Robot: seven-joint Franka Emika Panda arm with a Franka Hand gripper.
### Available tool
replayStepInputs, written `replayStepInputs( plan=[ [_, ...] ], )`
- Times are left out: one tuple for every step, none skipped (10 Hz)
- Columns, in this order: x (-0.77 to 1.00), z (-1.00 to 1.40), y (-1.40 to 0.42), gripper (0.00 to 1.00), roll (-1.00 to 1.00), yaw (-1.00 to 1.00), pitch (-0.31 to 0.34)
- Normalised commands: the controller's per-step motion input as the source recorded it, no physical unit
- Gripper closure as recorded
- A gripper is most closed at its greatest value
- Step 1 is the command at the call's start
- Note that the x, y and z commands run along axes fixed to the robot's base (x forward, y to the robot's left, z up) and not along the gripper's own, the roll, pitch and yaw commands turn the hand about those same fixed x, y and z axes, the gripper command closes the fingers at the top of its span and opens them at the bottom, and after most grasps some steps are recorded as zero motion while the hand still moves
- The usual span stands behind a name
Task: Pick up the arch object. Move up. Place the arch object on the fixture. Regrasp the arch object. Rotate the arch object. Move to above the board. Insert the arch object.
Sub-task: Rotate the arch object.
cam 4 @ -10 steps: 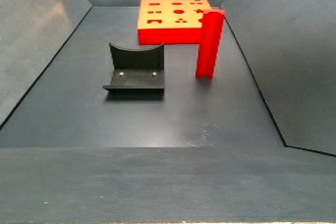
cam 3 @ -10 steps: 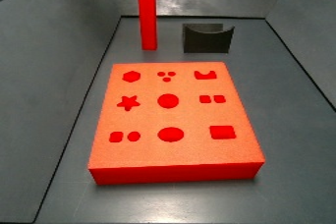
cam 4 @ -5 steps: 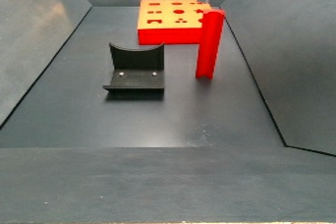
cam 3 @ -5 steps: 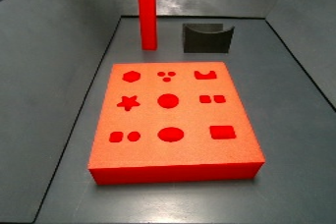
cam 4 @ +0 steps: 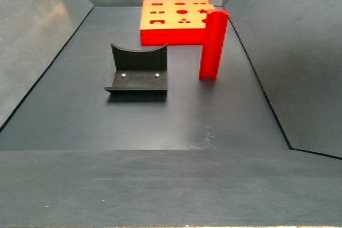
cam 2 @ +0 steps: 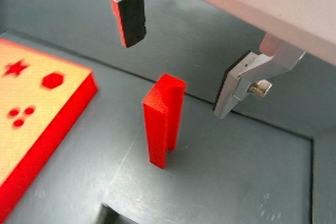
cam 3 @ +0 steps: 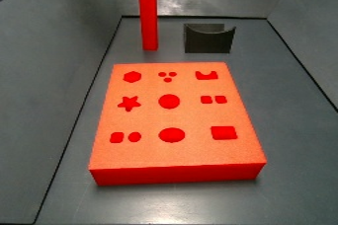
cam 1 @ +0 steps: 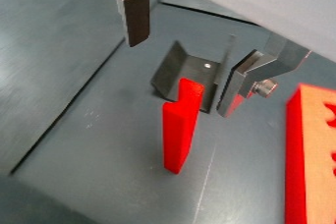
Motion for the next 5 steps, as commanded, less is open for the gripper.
replayStepInputs(
  plan=[
    [0.02,-0.01,0.01,0.00,0.00,1.00,0.010],
    [0.02,-0.01,0.01,0.00,0.00,1.00,0.011],
    [0.02,-0.01,0.01,0.00,0.00,1.00,0.011],
    [0.02,-0.01,0.01,0.00,0.00,1.00,0.011],
    [0.02,-0.01,0.01,0.00,0.00,1.00,0.012]
  ],
)
